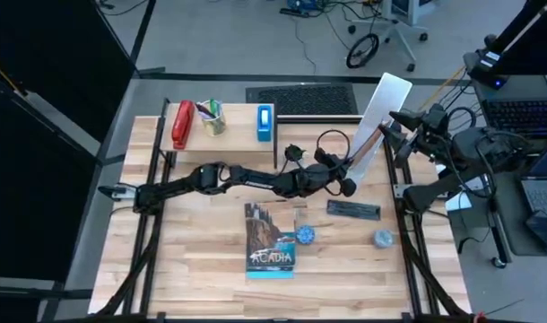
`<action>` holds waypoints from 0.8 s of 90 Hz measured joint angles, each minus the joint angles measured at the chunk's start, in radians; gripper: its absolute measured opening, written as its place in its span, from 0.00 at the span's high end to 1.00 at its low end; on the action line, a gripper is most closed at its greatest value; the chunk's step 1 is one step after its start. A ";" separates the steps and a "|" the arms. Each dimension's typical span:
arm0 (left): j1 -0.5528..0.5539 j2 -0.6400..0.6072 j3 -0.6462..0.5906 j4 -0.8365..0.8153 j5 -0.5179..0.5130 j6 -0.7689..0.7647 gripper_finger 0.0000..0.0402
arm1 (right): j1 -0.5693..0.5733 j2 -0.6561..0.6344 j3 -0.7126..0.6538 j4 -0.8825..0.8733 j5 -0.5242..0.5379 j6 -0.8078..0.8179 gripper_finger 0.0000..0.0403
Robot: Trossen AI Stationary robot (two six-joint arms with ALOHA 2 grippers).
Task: Stock shelves
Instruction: Put the purple/brown book into the white book shelf
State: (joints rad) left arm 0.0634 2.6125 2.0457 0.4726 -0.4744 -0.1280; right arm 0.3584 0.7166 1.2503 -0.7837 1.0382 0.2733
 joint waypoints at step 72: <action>0.027 -0.001 -0.003 -0.108 0.047 -0.156 0.98 | 0.000 0.002 0.000 -0.012 0.000 0.003 0.46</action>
State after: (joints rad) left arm 0.0900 2.6114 2.0427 0.3646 -0.4275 -0.2839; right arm 0.3584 0.7185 1.2503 -0.7959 1.0382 0.2764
